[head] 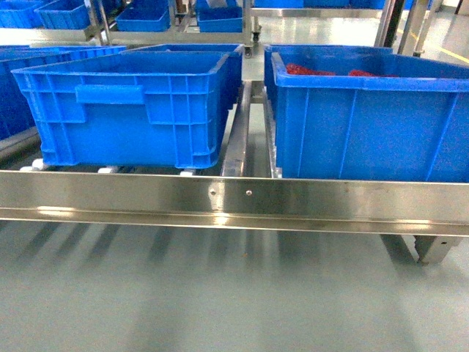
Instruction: Pick blue part to blue bin on bottom shelf
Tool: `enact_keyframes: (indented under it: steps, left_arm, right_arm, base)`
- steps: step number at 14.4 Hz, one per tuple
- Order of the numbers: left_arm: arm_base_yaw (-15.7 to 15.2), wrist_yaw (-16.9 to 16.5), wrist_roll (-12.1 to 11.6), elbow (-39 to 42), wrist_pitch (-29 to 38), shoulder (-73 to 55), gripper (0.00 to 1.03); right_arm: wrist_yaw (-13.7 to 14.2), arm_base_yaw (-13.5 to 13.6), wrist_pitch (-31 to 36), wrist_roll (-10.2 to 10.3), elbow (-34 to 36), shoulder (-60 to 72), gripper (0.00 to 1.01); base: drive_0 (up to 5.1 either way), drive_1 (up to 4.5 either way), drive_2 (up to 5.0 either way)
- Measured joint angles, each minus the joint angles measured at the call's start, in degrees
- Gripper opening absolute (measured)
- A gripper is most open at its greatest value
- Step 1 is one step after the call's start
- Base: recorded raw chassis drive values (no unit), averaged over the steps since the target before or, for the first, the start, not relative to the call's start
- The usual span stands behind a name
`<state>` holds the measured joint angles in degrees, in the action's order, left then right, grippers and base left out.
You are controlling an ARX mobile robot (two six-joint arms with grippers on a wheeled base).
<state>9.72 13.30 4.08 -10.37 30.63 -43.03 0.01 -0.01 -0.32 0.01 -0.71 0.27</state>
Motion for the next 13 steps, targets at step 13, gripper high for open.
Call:
enact_keyframes:
  steps: [13]
  left_arm:
    - [0.0, 0.0, 0.0, 0.0, 0.0, 0.1, 0.43]
  right_arm:
    - [0.0, 0.0, 0.0, 0.0, 0.0, 0.0, 0.98]
  base:
    - [0.0, 3.10, -3.1]
